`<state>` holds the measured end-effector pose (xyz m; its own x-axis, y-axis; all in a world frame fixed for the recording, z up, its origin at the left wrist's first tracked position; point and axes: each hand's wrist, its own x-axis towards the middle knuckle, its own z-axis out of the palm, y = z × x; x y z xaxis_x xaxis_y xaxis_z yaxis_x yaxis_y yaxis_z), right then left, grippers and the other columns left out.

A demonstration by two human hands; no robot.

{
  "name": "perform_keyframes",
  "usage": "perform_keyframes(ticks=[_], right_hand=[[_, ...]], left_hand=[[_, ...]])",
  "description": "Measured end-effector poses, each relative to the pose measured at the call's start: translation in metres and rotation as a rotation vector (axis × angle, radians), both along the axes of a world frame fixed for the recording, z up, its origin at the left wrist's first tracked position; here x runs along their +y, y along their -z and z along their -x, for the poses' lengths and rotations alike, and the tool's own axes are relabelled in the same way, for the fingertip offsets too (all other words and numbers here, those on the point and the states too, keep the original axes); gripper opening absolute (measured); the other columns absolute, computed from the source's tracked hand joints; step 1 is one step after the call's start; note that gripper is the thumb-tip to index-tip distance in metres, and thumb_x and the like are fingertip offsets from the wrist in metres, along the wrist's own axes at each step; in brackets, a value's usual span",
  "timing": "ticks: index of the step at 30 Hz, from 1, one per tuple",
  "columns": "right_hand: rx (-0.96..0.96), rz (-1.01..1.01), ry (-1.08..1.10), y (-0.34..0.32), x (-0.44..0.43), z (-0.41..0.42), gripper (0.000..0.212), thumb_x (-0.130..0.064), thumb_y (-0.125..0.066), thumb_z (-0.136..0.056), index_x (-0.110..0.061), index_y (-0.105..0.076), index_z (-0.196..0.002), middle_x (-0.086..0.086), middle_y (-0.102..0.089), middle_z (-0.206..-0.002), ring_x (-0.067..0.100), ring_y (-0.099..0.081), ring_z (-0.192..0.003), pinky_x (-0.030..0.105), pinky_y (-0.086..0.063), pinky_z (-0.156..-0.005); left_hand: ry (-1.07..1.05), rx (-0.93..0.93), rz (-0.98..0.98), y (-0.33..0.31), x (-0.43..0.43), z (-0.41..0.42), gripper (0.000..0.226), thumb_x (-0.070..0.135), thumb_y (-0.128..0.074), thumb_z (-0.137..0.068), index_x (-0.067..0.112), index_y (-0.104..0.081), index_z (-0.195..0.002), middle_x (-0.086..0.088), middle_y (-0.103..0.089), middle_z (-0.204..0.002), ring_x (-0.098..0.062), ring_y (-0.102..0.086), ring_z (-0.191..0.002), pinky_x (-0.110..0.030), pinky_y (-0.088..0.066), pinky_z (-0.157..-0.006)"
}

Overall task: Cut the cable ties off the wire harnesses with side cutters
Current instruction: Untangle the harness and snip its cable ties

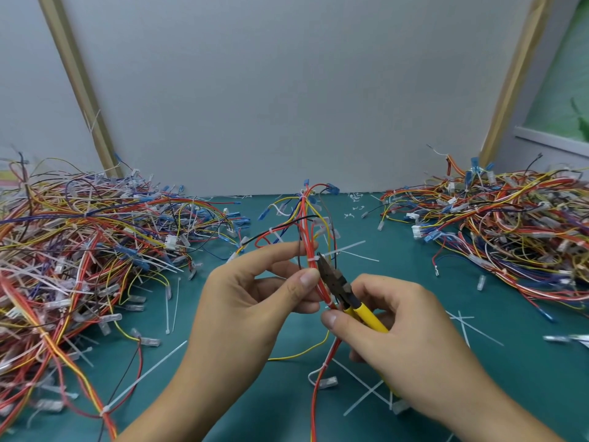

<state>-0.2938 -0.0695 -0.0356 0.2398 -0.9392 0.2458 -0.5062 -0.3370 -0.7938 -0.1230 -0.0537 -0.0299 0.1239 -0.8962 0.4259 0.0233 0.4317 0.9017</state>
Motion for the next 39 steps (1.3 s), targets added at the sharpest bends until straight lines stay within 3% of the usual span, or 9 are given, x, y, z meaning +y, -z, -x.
perform_keyframes(ticks=[11, 16, 19, 23, 26, 29, 33, 35, 39], right_hand=[[0.031, 0.017, -0.011, -0.001, 0.002, 0.002, 0.05, -0.064, -0.059, -0.068, -0.017, -0.063, -0.086, 0.005, -0.059, -0.066, 0.026, -0.058, -0.06, 0.042, -0.054, -0.057], [0.048, 0.014, -0.028, 0.001, 0.001, 0.006, 0.041, -0.049, -0.067, -0.078, -0.01, -0.055, -0.077, 0.003, -0.043, -0.054, 0.017, -0.041, -0.049, 0.034, -0.038, -0.049], [-0.082, -0.029, -0.037, 0.0, -0.003, 0.007, 0.039, -0.044, -0.073, -0.081, -0.009, -0.057, -0.075, 0.011, -0.049, -0.053, 0.025, -0.048, -0.049, 0.038, -0.043, -0.05], [-0.358, -0.119, -0.108, -0.003, -0.003, 0.002, 0.03, -0.043, -0.078, -0.079, -0.015, -0.067, -0.081, 0.014, -0.06, -0.059, 0.017, -0.059, -0.052, 0.022, -0.049, -0.053], [-0.363, -0.081, -0.105, 0.001, -0.001, -0.002, 0.034, -0.053, -0.077, -0.07, -0.027, -0.066, -0.089, -0.003, -0.069, -0.075, 0.028, -0.066, -0.062, 0.038, -0.059, -0.06], [-0.315, 0.02, -0.064, 0.004, -0.004, -0.003, 0.022, -0.041, -0.079, -0.079, -0.035, -0.068, -0.097, -0.006, -0.069, -0.087, 0.03, -0.067, -0.065, 0.055, -0.057, -0.067], [-0.247, 0.081, -0.019, 0.01, -0.011, 0.0, 0.009, -0.03, -0.076, -0.085, -0.033, -0.07, -0.09, -0.004, -0.064, -0.081, 0.023, -0.063, -0.068, 0.051, -0.055, -0.07], [-0.231, 0.106, 0.021, 0.011, -0.012, 0.002, 0.008, -0.032, -0.075, -0.084, -0.033, -0.069, -0.089, -0.005, -0.061, -0.08, 0.021, -0.062, -0.066, 0.047, -0.055, -0.068], [-0.146, 0.16, 0.044, 0.009, -0.013, 0.005, 0.007, -0.033, -0.075, -0.082, -0.034, -0.069, -0.084, -0.009, -0.06, -0.083, 0.014, -0.061, -0.064, 0.033, -0.052, -0.063]], left_hand=[[0.016, -0.003, 0.003, 0.002, 0.0, 0.001, 0.024, 0.016, -0.073, -0.076, 0.018, -0.078, -0.1, 0.001, -0.068, -0.067, -0.026, -0.074, -0.068, -0.024, -0.059, -0.063], [0.002, 0.031, 0.002, 0.001, 0.0, 0.001, 0.025, 0.017, -0.073, -0.075, 0.019, -0.078, -0.1, -0.001, -0.068, -0.069, -0.026, -0.074, -0.069, -0.025, -0.059, -0.063], [-0.039, 0.062, -0.007, 0.0, -0.001, -0.001, 0.023, 0.017, -0.074, -0.073, 0.017, -0.078, -0.096, -0.004, -0.068, -0.069, -0.025, -0.075, -0.068, -0.026, -0.06, -0.063], [-0.017, 0.01, -0.014, 0.003, -0.002, -0.002, 0.019, 0.017, -0.08, -0.078, 0.015, -0.076, -0.096, -0.013, -0.073, -0.083, -0.025, -0.075, -0.075, -0.025, -0.059, -0.07], [0.107, -0.04, -0.011, 0.003, -0.003, -0.002, 0.024, 0.011, -0.067, -0.084, 0.015, -0.074, -0.107, -0.011, -0.076, -0.097, -0.022, -0.074, -0.09, -0.021, -0.056, -0.079], [0.187, -0.224, 0.012, 0.003, 0.001, 0.0, 0.03, 0.015, -0.058, -0.092, 0.028, -0.074, -0.113, 0.001, -0.077, -0.103, -0.015, -0.073, -0.097, -0.025, -0.057, -0.083], [-0.168, -0.55, 0.151, 0.004, 0.004, -0.003, 0.019, 0.042, -0.071, -0.083, 0.025, -0.076, -0.092, 0.003, -0.071, -0.07, -0.002, -0.069, -0.058, -0.028, -0.058, -0.058], [-0.33, -0.475, 0.114, 0.0, 0.003, -0.01, 0.05, 0.062, -0.082, -0.059, 0.024, -0.073, -0.09, 0.005, -0.065, -0.066, -0.009, -0.062, -0.049, -0.028, -0.055, -0.056], [-0.581, -0.459, 0.269, -0.014, 0.004, -0.023, 0.015, 0.043, -0.067, -0.085, 0.031, -0.069, -0.094, 0.006, -0.061, -0.074, -0.015, -0.054, -0.061, -0.026, -0.042, -0.055]])
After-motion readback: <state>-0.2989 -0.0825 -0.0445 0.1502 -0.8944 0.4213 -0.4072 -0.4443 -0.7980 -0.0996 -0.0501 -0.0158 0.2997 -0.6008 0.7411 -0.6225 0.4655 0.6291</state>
